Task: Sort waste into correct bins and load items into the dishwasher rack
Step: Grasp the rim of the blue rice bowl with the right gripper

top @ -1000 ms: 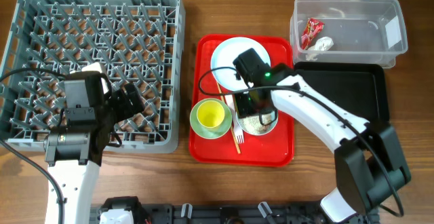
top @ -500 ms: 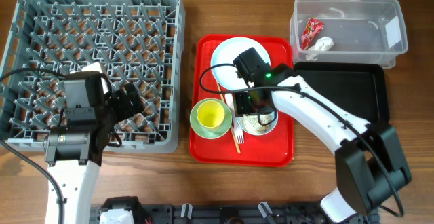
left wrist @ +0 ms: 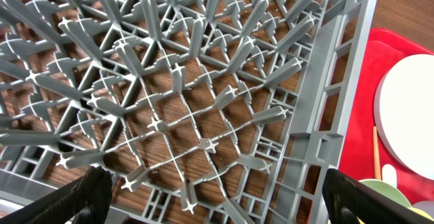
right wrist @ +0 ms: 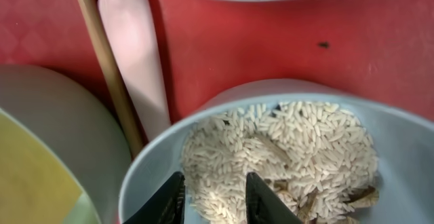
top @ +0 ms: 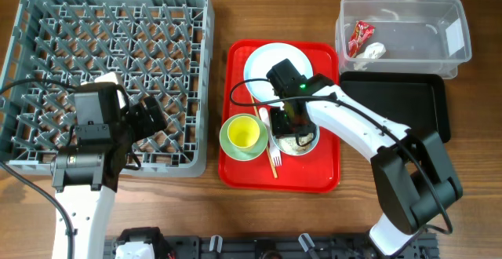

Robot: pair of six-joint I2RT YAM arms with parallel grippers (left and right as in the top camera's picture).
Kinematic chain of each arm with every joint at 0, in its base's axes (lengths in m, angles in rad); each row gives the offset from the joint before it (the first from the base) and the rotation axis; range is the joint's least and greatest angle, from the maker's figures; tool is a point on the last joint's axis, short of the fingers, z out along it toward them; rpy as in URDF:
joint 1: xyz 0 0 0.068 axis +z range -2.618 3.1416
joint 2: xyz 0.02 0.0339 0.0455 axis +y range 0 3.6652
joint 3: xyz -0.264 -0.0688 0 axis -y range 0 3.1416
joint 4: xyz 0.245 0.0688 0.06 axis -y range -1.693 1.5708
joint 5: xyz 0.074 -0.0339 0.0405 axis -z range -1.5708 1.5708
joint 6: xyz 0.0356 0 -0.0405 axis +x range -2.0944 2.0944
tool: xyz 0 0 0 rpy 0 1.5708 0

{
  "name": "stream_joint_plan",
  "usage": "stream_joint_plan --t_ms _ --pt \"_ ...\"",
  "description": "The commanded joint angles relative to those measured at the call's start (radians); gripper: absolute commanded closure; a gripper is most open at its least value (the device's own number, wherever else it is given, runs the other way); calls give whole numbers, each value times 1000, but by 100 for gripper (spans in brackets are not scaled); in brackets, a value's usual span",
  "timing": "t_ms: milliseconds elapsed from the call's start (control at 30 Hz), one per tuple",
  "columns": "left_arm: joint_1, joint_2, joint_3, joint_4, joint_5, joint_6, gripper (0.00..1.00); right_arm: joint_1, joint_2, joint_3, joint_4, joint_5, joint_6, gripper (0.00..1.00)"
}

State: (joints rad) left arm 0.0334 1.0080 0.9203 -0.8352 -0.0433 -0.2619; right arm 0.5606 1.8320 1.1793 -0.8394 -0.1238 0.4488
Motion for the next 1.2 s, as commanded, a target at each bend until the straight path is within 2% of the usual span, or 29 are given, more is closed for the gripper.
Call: stream_joint_plan --t_ms 0,100,200,300,700,933,1167 --pt "-5 2 16 -1 8 -8 0 3 -11 24 -32 3 -2 69" --pt "-5 2 16 0 9 -9 0 3 -47 63 -41 3 -3 68" --pt "-5 2 16 -1 9 -8 0 3 -70 92 -31 3 28 59" --pt "-5 2 16 0 9 -8 0 3 -70 95 -20 3 53 56" --pt "-5 2 16 -1 9 -8 0 3 14 88 -9 2 158 55" --pt "-5 2 16 0 8 -8 0 3 65 88 -11 -2 164 64" --pt "-5 2 16 0 9 -8 0 3 66 89 -16 20 152 91"
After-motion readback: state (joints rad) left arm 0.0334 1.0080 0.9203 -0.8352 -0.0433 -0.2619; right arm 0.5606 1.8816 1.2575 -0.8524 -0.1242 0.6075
